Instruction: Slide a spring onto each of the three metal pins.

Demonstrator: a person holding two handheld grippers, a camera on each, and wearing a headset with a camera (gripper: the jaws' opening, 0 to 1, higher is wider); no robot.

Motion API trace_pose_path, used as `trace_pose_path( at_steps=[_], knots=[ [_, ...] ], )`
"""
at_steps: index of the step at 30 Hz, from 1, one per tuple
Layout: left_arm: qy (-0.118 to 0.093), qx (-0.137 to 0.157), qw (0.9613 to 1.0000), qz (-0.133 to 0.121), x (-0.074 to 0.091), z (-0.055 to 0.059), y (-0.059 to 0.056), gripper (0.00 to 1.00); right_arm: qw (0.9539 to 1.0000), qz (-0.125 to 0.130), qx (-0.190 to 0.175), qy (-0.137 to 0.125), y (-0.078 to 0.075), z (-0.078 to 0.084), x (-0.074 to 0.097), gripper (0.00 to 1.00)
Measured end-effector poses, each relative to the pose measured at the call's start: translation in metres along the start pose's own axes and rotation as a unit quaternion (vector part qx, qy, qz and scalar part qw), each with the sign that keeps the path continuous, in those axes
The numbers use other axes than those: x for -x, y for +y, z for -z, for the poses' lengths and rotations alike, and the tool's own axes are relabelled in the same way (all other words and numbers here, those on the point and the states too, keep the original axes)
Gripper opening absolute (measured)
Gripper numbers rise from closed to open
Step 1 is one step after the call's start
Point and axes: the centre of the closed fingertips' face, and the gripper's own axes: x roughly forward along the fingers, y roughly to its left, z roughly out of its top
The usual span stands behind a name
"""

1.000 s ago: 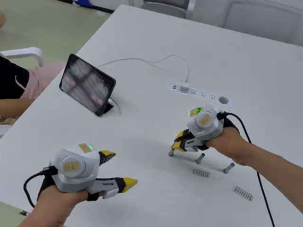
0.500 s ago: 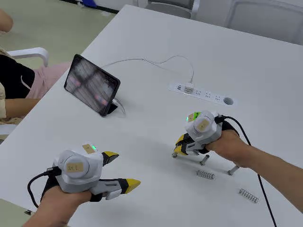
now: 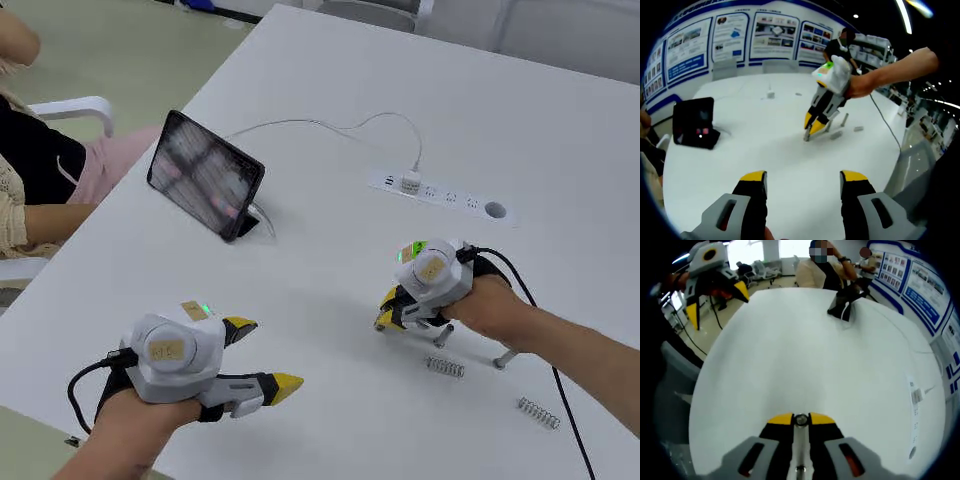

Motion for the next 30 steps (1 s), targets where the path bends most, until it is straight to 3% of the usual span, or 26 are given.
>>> trace_pose_path(
  at_steps=[11,26,30],
  knots=[
    [-0.003,0.002,1.0,-0.001,0.0,-0.003,0.001,0.59,1.0,0.001,-0.006,0.004,-0.001,0.0,-0.006,0.14],
    [-0.004,-0.001,1.0,-0.002,0.002,-0.003,0.001,0.61,0.9983,0.01,-0.057,-0.005,0.002,0.001,0.009,0.43],
    [-0.005,-0.004,1.0,0.001,0.0,-0.006,-0.003,0.62,0.9983,0.019,-0.054,-0.015,0.004,0.0,0.015,0.46]
  ],
)
